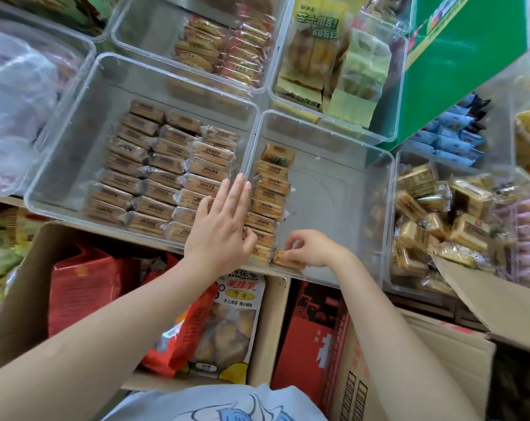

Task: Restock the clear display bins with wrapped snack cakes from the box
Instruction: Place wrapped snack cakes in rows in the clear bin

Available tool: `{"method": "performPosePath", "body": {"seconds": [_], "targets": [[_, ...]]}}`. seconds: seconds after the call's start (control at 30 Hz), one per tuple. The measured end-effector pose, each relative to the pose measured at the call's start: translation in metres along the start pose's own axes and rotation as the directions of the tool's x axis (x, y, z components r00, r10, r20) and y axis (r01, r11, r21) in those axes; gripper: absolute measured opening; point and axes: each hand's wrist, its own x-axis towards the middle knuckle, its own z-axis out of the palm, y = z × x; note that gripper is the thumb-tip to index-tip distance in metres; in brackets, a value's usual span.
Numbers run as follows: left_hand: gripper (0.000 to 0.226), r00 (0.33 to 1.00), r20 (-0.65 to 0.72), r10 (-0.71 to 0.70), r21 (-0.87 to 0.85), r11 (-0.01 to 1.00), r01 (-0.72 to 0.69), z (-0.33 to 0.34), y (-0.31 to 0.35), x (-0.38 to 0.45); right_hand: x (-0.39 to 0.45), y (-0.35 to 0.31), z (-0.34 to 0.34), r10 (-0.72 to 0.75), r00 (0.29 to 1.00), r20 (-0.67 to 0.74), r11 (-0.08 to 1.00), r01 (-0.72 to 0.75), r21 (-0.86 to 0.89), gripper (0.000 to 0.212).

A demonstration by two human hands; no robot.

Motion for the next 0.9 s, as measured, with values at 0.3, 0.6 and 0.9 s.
{"method": "performPosePath", "body": {"seconds": [0.3,0.6,0.9], "targets": [[0.08,1.0,0.017,0.018,-0.034,0.999,-0.018,-0.006,0.001,-0.002,-0.034,-0.011,0.002,-0.005,0.991,-0.135,0.997,-0.006,-0.082,0.023],[0.067,0.998,-0.053,0.037,-0.171,0.984,-0.045,-0.017,0.067,-0.034,-0.258,0.031,-0.026,-0.191,0.645,-0.74,0.955,0.296,0.012,0.014],[0.06,0.79,-0.11,0.603,-0.661,0.549,-0.512,-0.018,0.267,-0.19,-0.346,0.204,0.067,0.19,0.596,-0.781,0.96,0.055,0.275,0.012]]}}
